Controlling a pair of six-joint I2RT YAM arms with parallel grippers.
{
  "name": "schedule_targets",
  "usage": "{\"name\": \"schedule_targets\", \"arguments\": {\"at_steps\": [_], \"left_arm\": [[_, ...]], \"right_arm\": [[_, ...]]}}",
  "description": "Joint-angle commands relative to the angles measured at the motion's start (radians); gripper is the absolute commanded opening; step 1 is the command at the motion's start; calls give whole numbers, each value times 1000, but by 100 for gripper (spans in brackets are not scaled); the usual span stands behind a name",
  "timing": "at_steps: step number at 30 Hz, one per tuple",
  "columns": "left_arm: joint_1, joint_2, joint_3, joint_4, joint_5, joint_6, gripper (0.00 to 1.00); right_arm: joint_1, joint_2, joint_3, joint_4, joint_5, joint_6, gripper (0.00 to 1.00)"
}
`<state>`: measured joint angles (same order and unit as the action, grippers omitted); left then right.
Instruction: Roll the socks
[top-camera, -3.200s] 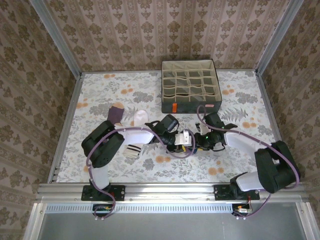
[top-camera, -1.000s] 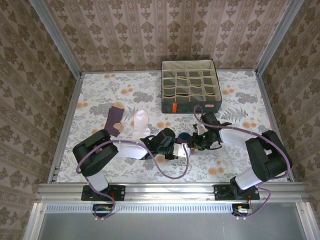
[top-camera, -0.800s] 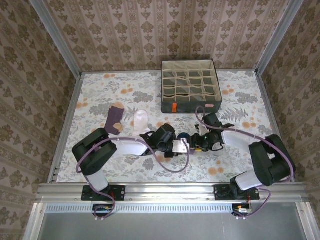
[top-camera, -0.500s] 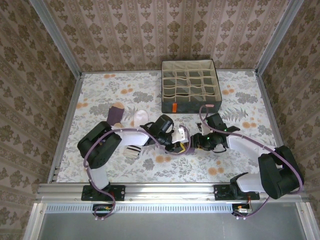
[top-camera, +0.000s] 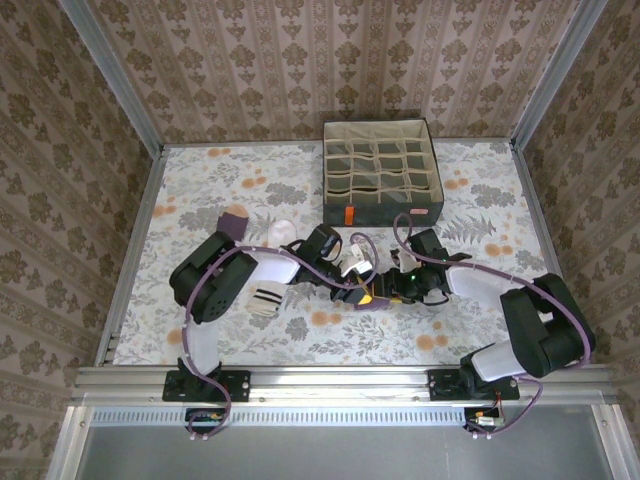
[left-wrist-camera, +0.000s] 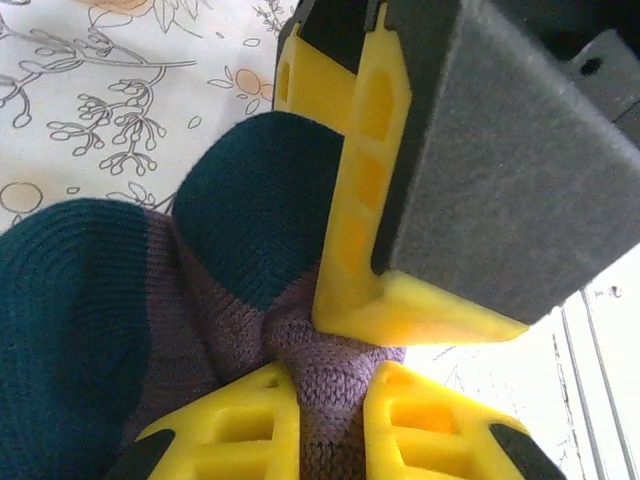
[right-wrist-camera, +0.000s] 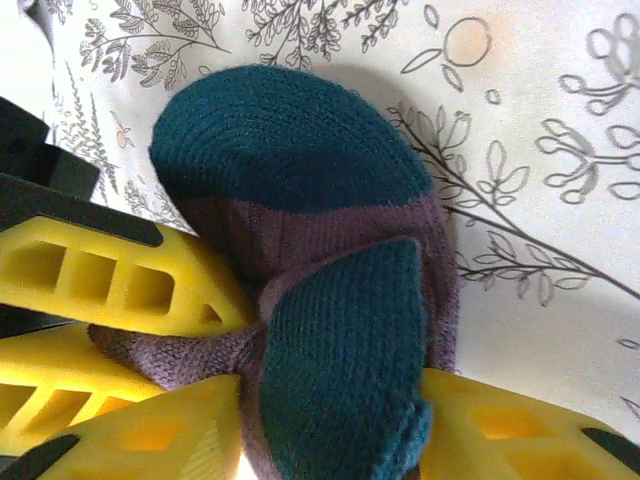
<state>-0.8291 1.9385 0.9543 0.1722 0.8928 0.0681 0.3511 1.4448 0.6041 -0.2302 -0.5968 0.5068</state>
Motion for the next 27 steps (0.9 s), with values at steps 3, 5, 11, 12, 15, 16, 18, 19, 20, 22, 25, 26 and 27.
{"name": "schedule_targets", "arguments": {"at_steps": [3,5,11,12,15,16,18,19,20,22,25,26,27], "left_arm": [[-23,15,-28,-75,-60,1,7],[-23,-18,-41,-76,-93,34,10],[-24,-156,-120,37,-204,93,13],[-26,-181,-131,49,-227,111,15],[-53,-261,-168,53,-346,198,22],[-67,-288,-183,56,-393,231,24],[-108,-344,-224,82,-487,313,29],[-127,-367,-242,98,-531,344,30],[-150,-391,-262,118,-581,384,33],[-198,-421,-288,144,-671,458,36],[-259,-416,-285,138,-776,551,40],[-274,-404,-275,126,-797,578,41],[-288,-389,-263,117,-819,598,41]], "right_arm": [[20,89,-9,-31,42,8,16],[19,98,-7,-59,59,0,11],[19,110,0,-105,81,-10,7],[19,111,2,-110,82,-10,7],[19,113,9,-121,84,-13,6],[19,113,12,-123,84,-14,6],[19,116,18,-131,85,-17,6],[19,117,20,-134,85,-18,6],[18,118,23,-137,84,-19,6],[19,120,26,-141,86,-22,5],[19,123,30,-146,82,-24,5],[18,124,31,-149,82,-25,5],[19,124,31,-149,81,-24,5]]}}
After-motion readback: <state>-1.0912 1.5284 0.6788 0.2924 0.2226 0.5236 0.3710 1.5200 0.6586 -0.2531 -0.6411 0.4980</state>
